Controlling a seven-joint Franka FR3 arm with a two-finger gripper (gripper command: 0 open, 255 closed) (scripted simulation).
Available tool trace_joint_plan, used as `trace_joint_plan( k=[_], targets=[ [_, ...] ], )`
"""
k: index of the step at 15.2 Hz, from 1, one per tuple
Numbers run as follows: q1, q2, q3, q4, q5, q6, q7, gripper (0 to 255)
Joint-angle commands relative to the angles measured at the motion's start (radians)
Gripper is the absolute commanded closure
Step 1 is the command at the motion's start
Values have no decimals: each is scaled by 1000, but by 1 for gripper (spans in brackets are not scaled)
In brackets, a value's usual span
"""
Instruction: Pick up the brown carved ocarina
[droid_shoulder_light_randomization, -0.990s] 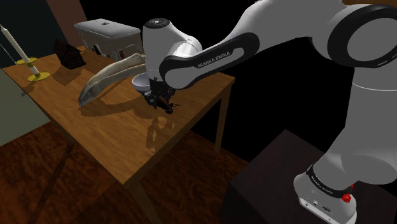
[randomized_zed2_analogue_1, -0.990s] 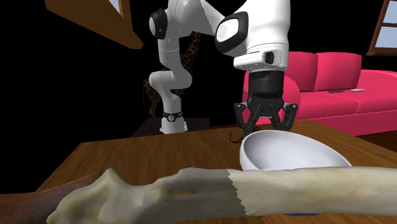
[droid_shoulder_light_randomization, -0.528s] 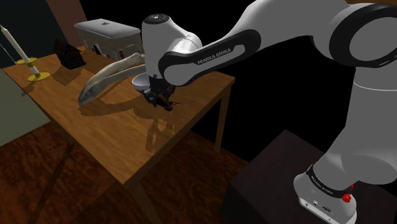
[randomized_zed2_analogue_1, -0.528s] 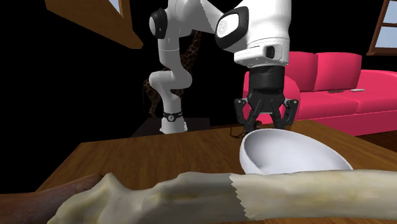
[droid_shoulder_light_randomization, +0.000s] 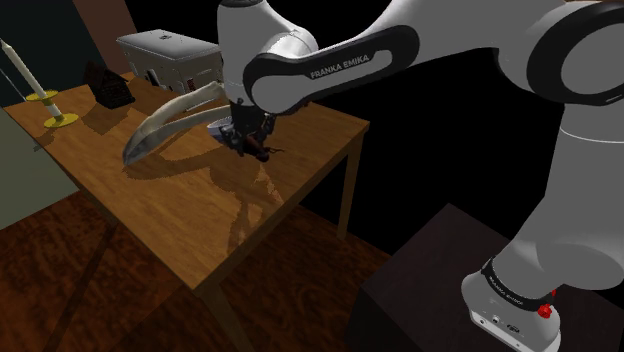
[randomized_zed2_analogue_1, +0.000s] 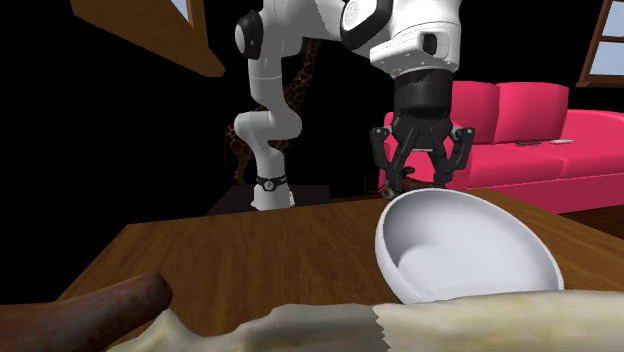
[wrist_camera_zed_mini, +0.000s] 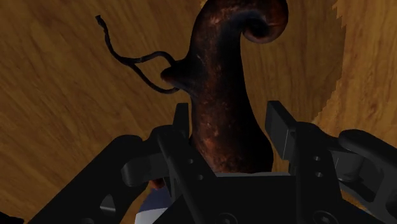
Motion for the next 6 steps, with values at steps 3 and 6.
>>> trace_joint_plan(
  k=[3, 6],
  targets=[
    [1, -9, 4, 43, 10, -50, -12, 255],
    [2, -11, 5, 56, 12, -64, -15, 255]
  ],
)
